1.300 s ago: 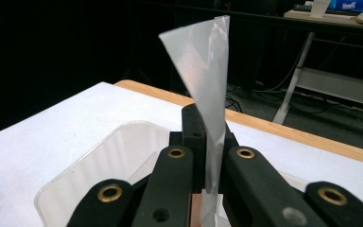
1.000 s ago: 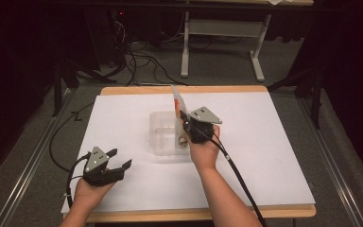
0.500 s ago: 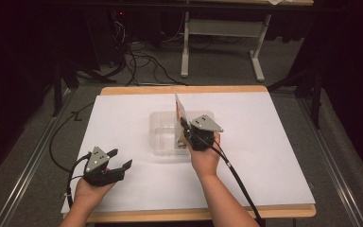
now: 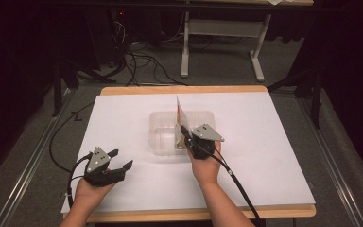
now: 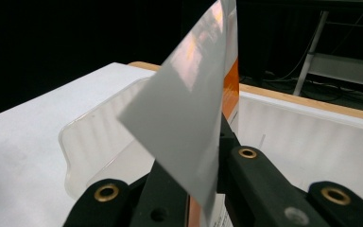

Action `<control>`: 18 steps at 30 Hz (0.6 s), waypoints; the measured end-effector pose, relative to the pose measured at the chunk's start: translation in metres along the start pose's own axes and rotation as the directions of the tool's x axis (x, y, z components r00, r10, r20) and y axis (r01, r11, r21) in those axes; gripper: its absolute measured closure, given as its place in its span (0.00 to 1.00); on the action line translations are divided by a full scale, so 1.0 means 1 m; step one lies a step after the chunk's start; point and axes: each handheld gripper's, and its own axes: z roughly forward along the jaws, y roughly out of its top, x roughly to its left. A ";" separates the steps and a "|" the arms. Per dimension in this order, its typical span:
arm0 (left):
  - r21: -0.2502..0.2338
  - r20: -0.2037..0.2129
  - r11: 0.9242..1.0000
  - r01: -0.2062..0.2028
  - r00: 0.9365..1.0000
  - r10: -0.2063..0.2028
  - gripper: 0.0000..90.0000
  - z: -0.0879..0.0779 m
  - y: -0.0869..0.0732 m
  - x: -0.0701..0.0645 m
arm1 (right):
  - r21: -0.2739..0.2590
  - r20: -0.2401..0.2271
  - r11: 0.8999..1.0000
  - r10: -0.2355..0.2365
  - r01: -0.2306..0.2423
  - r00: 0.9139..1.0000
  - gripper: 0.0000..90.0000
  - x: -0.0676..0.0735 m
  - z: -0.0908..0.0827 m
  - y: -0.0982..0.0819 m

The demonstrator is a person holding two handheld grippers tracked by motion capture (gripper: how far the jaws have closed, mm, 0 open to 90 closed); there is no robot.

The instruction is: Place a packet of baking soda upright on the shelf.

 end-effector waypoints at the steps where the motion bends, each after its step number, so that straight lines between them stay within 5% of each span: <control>1: 0.000 0.000 1.000 0.000 1.000 0.000 0.36 0.000 0.000 0.000 | 0.000 -0.001 1.000 0.007 -0.007 1.000 0.99 0.001 0.000 -0.001; 13: 0.003 0.000 1.000 -0.004 1.000 0.004 0.36 0.001 0.000 0.000 | 0.018 -0.002 1.000 -0.002 0.002 1.000 0.97 -0.001 0.000 0.000; 18: 0.007 0.001 1.000 -0.007 1.000 0.007 0.36 0.001 0.000 0.000 | 0.039 -0.011 0.999 -0.003 0.003 1.000 0.81 -0.001 0.002 0.000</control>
